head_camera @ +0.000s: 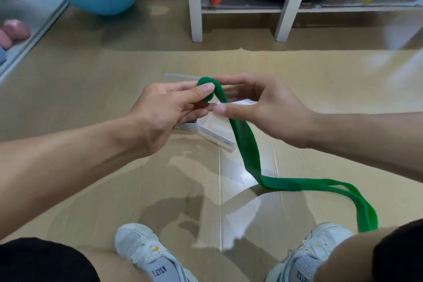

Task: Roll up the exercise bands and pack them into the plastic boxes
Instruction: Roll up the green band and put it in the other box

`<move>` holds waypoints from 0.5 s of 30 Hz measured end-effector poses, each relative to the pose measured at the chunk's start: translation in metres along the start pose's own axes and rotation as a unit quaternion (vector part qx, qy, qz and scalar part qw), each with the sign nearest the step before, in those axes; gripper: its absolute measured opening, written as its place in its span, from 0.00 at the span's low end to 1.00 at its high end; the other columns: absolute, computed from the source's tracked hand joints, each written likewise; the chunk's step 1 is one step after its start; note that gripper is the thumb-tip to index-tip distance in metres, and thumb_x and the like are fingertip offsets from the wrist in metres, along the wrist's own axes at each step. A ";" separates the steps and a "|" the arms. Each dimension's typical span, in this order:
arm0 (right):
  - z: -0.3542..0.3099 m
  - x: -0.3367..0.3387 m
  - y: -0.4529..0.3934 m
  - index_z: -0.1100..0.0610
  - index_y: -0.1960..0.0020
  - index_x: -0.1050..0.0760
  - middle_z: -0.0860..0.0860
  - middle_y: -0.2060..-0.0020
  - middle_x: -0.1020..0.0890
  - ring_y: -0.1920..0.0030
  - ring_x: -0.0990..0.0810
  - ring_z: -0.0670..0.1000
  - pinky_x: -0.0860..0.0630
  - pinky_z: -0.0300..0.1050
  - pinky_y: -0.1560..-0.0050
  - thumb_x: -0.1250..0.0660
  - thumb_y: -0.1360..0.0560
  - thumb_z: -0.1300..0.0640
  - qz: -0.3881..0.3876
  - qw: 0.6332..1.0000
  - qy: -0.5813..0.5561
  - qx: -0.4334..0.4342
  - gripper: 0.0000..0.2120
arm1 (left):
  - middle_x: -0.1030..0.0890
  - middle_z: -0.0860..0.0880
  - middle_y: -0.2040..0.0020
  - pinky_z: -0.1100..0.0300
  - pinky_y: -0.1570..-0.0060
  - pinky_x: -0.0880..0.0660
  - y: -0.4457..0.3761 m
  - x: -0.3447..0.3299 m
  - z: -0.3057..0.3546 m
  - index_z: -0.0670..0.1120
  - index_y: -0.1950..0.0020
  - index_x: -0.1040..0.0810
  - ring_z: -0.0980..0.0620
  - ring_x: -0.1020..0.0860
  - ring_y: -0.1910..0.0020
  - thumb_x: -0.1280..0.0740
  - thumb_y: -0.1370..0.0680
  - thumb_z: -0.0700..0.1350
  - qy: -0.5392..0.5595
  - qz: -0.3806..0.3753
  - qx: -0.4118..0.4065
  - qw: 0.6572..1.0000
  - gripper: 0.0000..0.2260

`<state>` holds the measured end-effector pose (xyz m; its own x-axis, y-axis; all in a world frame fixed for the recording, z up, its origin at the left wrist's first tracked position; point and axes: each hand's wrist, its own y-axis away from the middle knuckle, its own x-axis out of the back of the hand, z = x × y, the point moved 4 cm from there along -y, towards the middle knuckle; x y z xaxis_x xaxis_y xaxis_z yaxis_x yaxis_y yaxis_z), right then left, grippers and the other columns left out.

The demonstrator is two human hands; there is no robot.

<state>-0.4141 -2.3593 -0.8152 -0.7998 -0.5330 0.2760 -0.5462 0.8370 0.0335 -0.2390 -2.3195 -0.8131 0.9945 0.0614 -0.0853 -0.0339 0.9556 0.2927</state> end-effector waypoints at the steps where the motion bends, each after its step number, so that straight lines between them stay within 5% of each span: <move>1: 0.000 -0.001 0.002 0.51 0.37 0.20 0.48 0.49 0.13 0.45 0.15 0.44 0.19 0.44 0.41 0.22 0.29 0.55 0.006 1.000 -0.001 0.011 0.21 | 0.12 0.43 0.50 0.66 0.52 0.19 0.001 -0.003 0.000 0.42 0.46 0.15 0.50 0.13 0.52 0.27 0.30 0.47 0.012 -0.009 0.001 1.000 0.15; 4: -0.001 -0.001 0.002 0.57 0.42 0.19 0.52 0.52 0.12 0.50 0.13 0.50 0.18 0.49 0.42 0.21 0.31 0.59 0.047 0.997 -0.053 0.031 0.19 | 0.12 0.44 0.50 0.65 0.52 0.19 0.006 -0.012 -0.003 0.41 0.45 0.16 0.51 0.13 0.51 0.28 0.30 0.45 0.038 -0.038 0.009 0.999 0.16; 9: -0.004 0.000 -0.002 0.50 0.44 0.17 0.49 0.50 0.13 0.47 0.16 0.49 0.19 0.52 0.40 0.20 0.30 0.58 0.054 0.996 0.029 0.058 0.16 | 0.13 0.41 0.50 0.60 0.49 0.17 0.010 -0.013 -0.007 0.36 0.39 0.21 0.47 0.14 0.48 0.29 0.30 0.42 0.092 -0.053 0.046 0.993 0.21; 15: -0.005 -0.003 0.001 0.42 0.44 0.16 0.41 0.50 0.16 0.49 0.16 0.47 0.18 0.53 0.45 0.23 0.27 0.55 0.002 0.993 0.105 0.060 0.14 | 0.13 0.37 0.53 0.54 0.52 0.17 0.009 -0.012 -0.005 0.44 0.45 0.27 0.40 0.13 0.52 0.27 0.30 0.45 -0.060 -0.114 0.016 0.992 0.17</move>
<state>-0.4110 -2.3557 -0.8114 -0.7399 -0.4816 0.4697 -0.5790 0.8114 -0.0802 -0.2517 -2.3100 -0.8138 0.9808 -0.1908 -0.0400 0.1937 0.9309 0.3096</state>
